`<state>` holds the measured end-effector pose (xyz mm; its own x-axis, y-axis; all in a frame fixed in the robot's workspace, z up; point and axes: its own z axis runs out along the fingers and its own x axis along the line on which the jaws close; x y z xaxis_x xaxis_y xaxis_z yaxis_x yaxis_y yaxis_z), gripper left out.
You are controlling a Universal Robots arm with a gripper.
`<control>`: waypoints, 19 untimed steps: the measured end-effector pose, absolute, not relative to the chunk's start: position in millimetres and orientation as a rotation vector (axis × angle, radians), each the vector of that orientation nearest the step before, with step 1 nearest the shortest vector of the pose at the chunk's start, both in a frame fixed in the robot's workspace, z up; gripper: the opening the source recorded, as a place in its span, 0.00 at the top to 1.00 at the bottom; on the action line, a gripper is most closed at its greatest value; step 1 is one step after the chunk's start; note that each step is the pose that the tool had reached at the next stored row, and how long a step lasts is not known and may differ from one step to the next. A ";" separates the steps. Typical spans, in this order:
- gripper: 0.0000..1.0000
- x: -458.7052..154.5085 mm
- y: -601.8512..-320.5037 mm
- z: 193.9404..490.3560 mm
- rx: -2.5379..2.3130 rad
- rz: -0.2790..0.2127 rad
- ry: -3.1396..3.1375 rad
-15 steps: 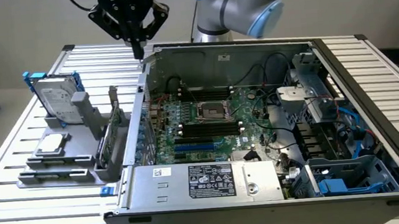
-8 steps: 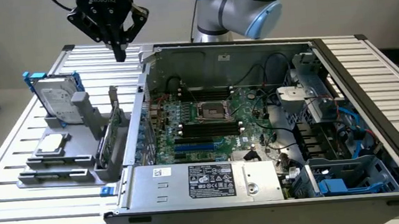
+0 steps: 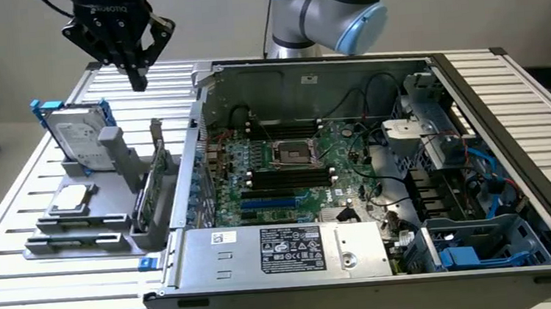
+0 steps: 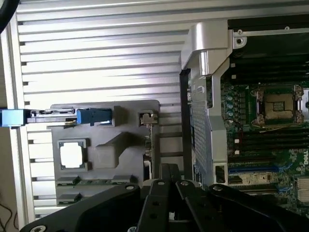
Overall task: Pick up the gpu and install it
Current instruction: 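Reach for the gpu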
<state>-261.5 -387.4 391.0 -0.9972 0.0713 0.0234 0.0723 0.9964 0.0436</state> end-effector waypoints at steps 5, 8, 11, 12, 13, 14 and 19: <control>0.89 -275.7 -392.7 384.7 -0.112 -0.068 -3.110; 0.89 -276.9 -402.4 383.5 -0.111 -0.068 -3.109; 0.89 -279.4 -410.6 382.0 -0.110 -0.068 -3.109; 0.89 -280.7 -410.8 381.6 -0.111 -0.068 -3.110; 0.89 -280.6 -410.9 381.6 -0.111 -0.068 -3.110; 0.89 -280.6 -410.9 381.5 -0.110 -0.069 -3.110; 0.89 -280.6 -410.9 381.5 -0.110 -0.069 -3.110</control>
<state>-280.6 -410.9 381.5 -0.9971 0.0701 0.0303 0.0714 0.9965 0.0432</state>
